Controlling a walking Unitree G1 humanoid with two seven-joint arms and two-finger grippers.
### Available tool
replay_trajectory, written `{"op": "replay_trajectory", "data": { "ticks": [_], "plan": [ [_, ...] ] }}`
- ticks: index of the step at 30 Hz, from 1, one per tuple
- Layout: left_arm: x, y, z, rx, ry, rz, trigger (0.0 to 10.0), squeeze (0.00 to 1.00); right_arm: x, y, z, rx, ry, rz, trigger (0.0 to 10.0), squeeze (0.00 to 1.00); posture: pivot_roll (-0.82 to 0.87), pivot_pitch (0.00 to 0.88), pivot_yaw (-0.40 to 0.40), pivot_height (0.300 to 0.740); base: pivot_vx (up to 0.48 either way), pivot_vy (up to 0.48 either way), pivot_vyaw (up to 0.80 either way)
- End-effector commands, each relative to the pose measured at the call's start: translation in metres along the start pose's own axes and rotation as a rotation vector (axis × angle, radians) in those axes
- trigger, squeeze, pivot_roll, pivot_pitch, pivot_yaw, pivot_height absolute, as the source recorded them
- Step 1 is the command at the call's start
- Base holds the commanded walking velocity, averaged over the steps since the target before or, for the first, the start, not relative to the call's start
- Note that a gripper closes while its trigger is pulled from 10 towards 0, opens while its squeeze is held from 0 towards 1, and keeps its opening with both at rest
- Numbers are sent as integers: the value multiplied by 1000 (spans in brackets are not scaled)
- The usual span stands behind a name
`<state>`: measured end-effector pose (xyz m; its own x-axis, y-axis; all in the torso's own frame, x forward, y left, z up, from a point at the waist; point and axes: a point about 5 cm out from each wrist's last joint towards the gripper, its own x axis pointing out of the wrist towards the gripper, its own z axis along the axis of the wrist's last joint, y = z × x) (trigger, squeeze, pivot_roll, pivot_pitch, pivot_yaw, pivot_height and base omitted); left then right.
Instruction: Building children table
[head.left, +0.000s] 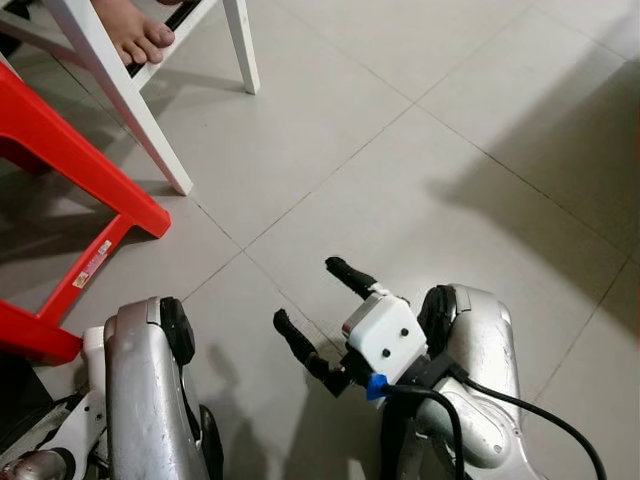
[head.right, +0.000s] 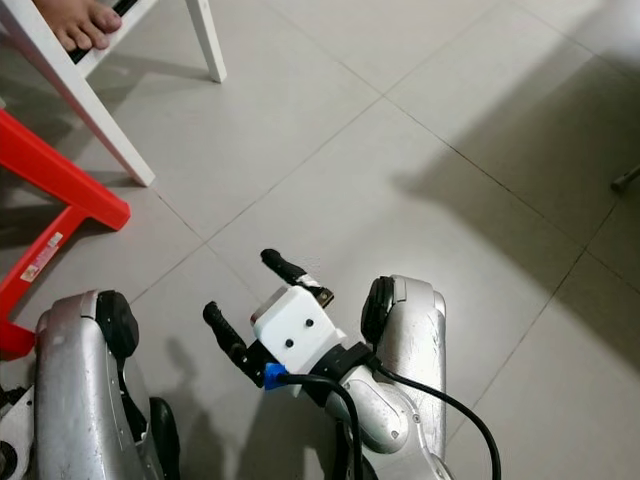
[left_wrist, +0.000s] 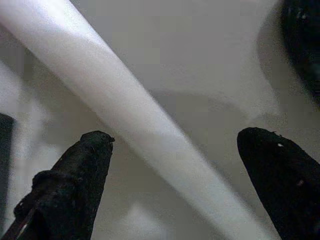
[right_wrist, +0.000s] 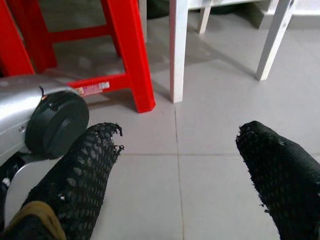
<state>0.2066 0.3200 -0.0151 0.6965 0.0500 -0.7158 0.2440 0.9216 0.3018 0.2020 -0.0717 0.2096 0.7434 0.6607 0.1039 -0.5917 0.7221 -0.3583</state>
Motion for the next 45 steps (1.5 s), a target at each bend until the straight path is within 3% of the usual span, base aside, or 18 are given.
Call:
{"op": "replay_trajectory", "data": {
  "ticks": [1, 2, 3, 6, 7, 8, 9, 12, 31, 35, 38, 40, 41, 42, 43, 44, 45],
  "plan": [
    [-5, -12, -31, -97, 105, -17, 10000, 0, -5, 6, 2, 10, 4, 28, 10000, 0, -113, 553, -56, 300, 0, 0, 0],
    [-5, -12, -31, -97, 105, -17, 10000, 0, -5, 6, 2, 10, 4, 28, 10000, 0, -113, 553, -56, 300, 0, 0, 0],
    [-5, -16, -36, -168, 123, -6, 10000, 0, -5, 6, 3, 15, 5, 29, 10000, 0, -112, 555, -55, 300, 0, 0, 0],
    [-5, -16, -36, -168, 123, -6, 10000, 0, -5, 6, 3, 15, 5, 29, 10000, 0, -112, 555, -55, 300, 0, 0, 0],
    [-6, -18, -41, -243, 144, 7, 10000, 0, -5, 6, 3, 22, 5, 30, 10000, 0, -111, 558, -55, 300, 0, 0, 0],
    [-6, -18, -41, -243, 144, 7, 10000, 0, -5, 6, 3, 22, 5, 30, 10000, 0, -111, 558, -55, 300, 0, 0, 0],
    [-7, -22, -49, -311, 186, -6, 10000, 0, -4, 6, 4, 33, 3, 29, 10000, 0, -111, 564, -57, 300, 0, 0, 0],
    [-10, -33, -61, -375, 247, -63, 10000, 0, -1, 8, 5, 48, 1, 35, 10000, 0, -107, 567, -56, 300, 0, 0, 0],
    [-21, -62, -90, -416, 413, -181, 10000, 0, -2, 14, 7, 70, 16, 64, 10000, 0, -130, 576, -63, 300, 0, 0, 0],
    [-23, -59, -92, -398, 437, -184, 10000, 0, -2, 15, 9, 76, 17, 68, 10000, 0, -136, 584, -65, 300, 0, 0, 0],
    [-26, -36, -88, -357, 396, -140, 10000, 0, -2, 16, 10, 85, 17, 68, 10000, 0, -135, 594, -65, 300, 0, 0, 0],
    [-26, -36, -88, -357, 396, -140, 10000, 0, -2, 16, 10, 85, 17, 68, 10000, 0, -135, 594, -65, 300, 0, 0, 0],
    [-28, -24, -85, -317, 365, -122, 10000, 0, -2, 15, 10, 87, 15, 67, 10000, 0, -130, 590, -64, 300, 0, 0, 0],
    [-28, -24, -85, -317, 365, -122, 10000, 0, -2, 15, 10, 87, 15, 67, 10000, 0, -130, 590, -64, 300, 0, 0, 0],
    [-32, -13, -85, -251, 344, -111, 10000, 0, 0, 14, 11, 88, 12, 65, 10000, 0, -125, 585, -66, 300, 0, 0, 0],
    [-32, -13, -85, -251, 344, -111, 10000, 0, 0, 14, 11, 88, 12, 65, 10000, 0, -125, 585, -66, 300, 0, 0, 0],
    [-36, -6, -87, -197, 335, -105, 10000, 0, 2, 13, 11, 88, 8, 64, 10000, 0, -123, 587, -65, 300, 0, 0, 0]
  ]
}}
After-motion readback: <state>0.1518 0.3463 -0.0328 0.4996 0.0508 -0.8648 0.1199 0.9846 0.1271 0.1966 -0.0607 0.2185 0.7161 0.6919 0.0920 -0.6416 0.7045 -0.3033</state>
